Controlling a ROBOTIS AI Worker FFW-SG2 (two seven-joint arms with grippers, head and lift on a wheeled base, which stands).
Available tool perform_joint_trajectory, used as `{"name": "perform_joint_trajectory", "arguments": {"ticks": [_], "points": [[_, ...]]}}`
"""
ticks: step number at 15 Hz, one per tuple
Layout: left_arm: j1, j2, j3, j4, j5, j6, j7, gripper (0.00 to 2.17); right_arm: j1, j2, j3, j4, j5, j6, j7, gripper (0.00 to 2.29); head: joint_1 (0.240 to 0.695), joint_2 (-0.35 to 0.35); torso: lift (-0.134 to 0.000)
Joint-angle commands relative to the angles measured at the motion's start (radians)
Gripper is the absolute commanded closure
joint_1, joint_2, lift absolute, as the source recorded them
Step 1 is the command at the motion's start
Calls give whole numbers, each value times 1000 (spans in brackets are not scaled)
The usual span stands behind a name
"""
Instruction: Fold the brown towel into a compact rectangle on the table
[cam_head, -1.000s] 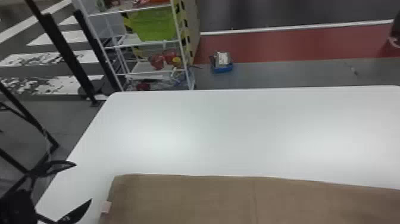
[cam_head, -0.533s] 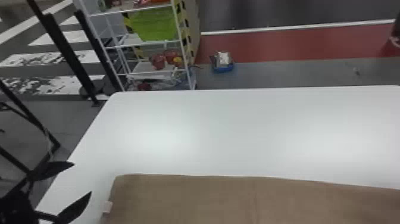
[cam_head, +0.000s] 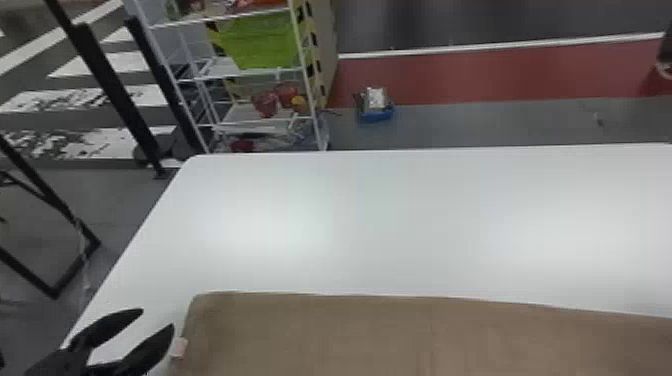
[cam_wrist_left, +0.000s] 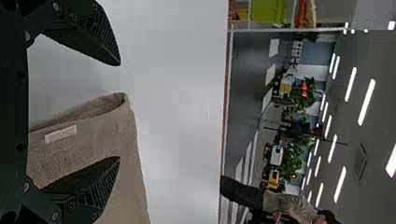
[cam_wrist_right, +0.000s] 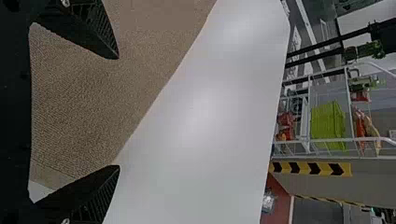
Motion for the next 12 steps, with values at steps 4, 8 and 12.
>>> {"name": "perform_joint_trajectory", "arguments": {"ticks": [4,8,12], "points": [[33,-24,-51,-76,2,234,44,198,-23,-14,0,39,-4,-15,-1,36,695,150,-134],[33,-27,-63,-78,-24,258,70,205,-31,-19,0,44,-6,-15,0,36,695,116,-134],[35,-27,-79,-84,-44,286,70,211,-33,-19,-1,45,-9,-18,2,36,695,121,-134]]}}
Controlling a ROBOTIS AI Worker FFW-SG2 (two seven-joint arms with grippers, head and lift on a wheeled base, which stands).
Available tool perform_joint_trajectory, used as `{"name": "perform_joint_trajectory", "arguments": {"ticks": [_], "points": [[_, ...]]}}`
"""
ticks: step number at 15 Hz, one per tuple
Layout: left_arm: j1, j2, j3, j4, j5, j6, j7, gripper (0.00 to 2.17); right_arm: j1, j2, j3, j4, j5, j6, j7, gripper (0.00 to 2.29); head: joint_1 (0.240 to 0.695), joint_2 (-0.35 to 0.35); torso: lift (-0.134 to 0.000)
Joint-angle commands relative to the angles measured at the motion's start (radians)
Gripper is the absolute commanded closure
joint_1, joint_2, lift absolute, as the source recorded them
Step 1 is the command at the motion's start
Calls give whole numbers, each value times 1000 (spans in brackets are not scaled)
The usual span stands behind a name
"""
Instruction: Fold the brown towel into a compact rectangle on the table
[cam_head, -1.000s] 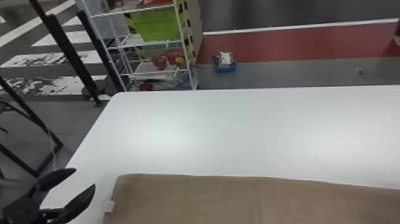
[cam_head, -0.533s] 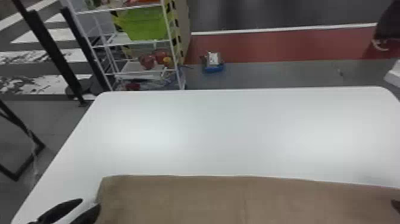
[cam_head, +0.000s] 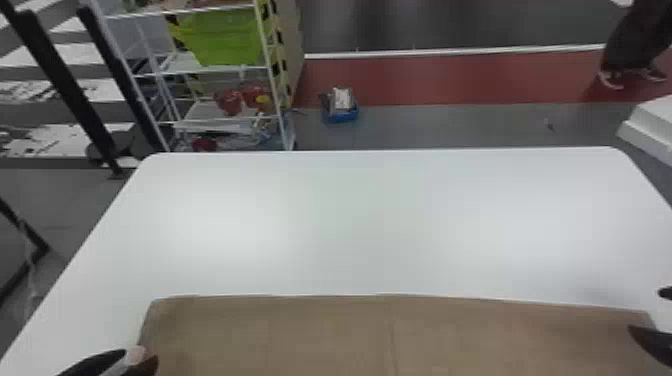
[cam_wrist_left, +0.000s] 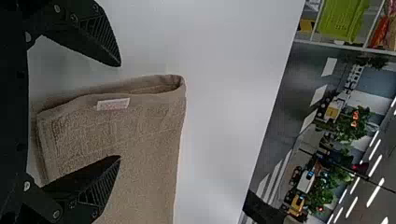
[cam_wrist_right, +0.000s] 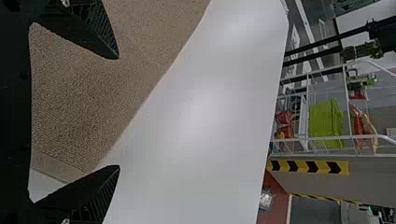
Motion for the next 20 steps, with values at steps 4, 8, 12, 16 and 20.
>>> {"name": "perform_joint_trajectory", "arguments": {"ticks": [4,8,12,16,20], "points": [[2,3,-47,-16,-60,58,-45,502,11,0,-7,6,-3,-27,-1,36,695,100,-134],[-3,8,-50,-45,-71,67,-63,1760,12,0,-13,19,-12,-40,-1,36,695,60,-134],[-32,8,-22,-76,-83,89,-63,2074,14,0,-13,28,-12,-52,-3,36,695,65,-134],[-75,18,-22,-50,-126,126,-63,2138,17,0,-13,37,-14,-64,-3,36,695,82,-134],[-129,32,27,-30,-143,129,-63,2142,20,0,-10,38,-12,-67,-7,36,695,110,-134]]}}
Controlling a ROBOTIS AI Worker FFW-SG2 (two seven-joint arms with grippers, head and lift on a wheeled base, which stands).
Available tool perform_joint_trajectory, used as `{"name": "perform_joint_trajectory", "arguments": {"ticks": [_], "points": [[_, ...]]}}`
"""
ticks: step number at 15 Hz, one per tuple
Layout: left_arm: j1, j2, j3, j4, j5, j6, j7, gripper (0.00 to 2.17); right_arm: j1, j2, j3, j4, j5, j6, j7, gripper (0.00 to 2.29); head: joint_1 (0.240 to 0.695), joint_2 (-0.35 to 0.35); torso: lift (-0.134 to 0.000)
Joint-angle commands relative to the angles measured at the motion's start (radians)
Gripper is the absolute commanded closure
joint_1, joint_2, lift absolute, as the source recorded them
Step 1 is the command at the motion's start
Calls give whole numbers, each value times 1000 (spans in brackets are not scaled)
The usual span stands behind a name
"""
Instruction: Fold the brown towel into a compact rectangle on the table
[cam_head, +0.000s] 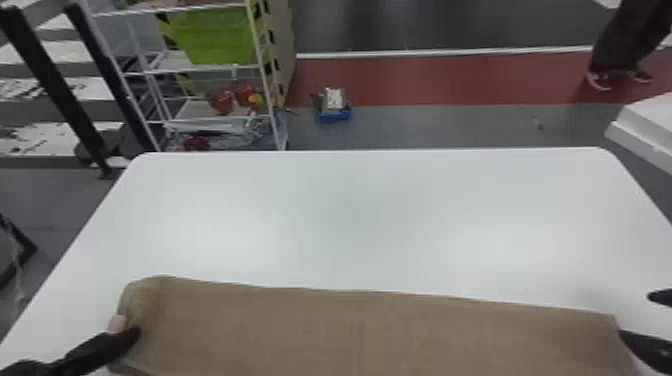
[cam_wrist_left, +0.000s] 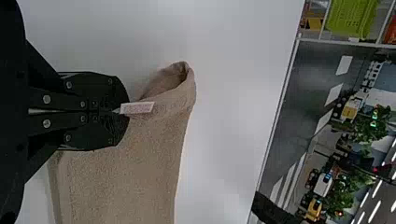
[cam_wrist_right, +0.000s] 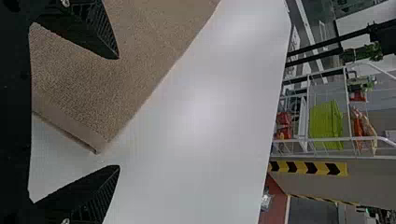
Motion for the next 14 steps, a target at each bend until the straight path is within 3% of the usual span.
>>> {"name": "perform_joint_trajectory", "arguments": {"ticks": [1,3,5,7,8,14], "points": [[-8,-3,32,-31,10,12,-6,2138,2,0,1,0,2,0,-1,36,695,119,-134],[-6,-3,49,-75,10,18,-4,2138,2,2,2,0,4,-3,-3,36,695,140,-134],[-28,-3,71,-117,5,119,-10,2142,2,3,5,2,4,-6,-3,36,695,146,-134],[26,-32,40,-212,22,138,-15,2142,2,3,8,14,6,-18,-6,36,695,155,-134],[57,-47,6,-264,39,144,-9,2142,2,3,10,17,7,-22,-6,36,695,144,-134],[74,-47,-282,-401,28,233,25,2142,5,14,34,20,18,-31,-15,36,695,-29,-134]]}}
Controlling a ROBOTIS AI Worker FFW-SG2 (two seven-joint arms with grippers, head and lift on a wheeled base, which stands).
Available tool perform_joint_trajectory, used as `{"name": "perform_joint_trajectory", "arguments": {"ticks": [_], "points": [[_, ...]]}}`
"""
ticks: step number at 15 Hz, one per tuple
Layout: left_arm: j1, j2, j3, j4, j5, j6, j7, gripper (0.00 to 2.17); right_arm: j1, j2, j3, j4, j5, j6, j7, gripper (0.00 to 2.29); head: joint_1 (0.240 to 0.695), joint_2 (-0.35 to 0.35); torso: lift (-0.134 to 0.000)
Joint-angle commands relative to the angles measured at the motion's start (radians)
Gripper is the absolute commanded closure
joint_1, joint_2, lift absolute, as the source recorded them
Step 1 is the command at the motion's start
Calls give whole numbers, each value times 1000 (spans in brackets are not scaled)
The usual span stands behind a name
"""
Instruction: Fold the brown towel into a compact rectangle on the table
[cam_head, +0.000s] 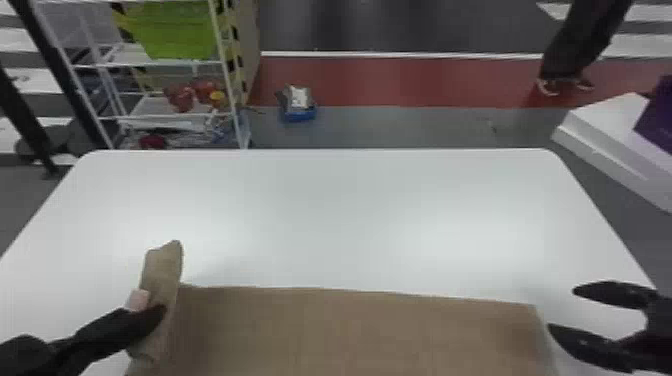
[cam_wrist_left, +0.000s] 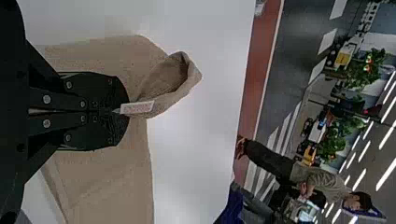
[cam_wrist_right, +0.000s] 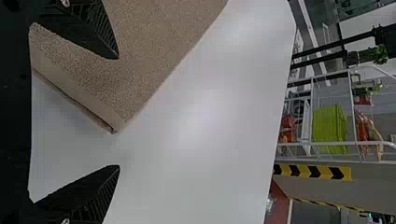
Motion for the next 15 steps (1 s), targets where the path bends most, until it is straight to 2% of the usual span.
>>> {"name": "perform_joint_trajectory", "arguments": {"ticks": [1,6,8,10,11,12,15], "points": [[-1,-4,-104,-13,-9,37,3,2142,6,1,3,0,4,0,0,36,695,-81,-134],[45,-4,-302,-85,-14,113,49,2142,-4,4,22,8,16,0,-11,36,695,-217,-134],[54,-4,-394,-82,-49,135,58,2142,-4,4,25,9,16,0,-11,36,695,-261,-134],[53,-4,-489,-46,-64,110,118,2142,-4,4,25,11,16,0,-11,36,695,-329,-134],[39,-4,-538,-35,-98,83,149,2142,-4,4,23,11,16,-3,-11,36,695,-348,-134],[22,-4,-578,-26,-124,61,183,2142,0,4,23,11,14,-9,-11,36,695,-350,-134],[-16,-4,-646,-23,-124,61,264,2142,13,4,13,12,14,-28,-11,36,695,-350,-134]]}}
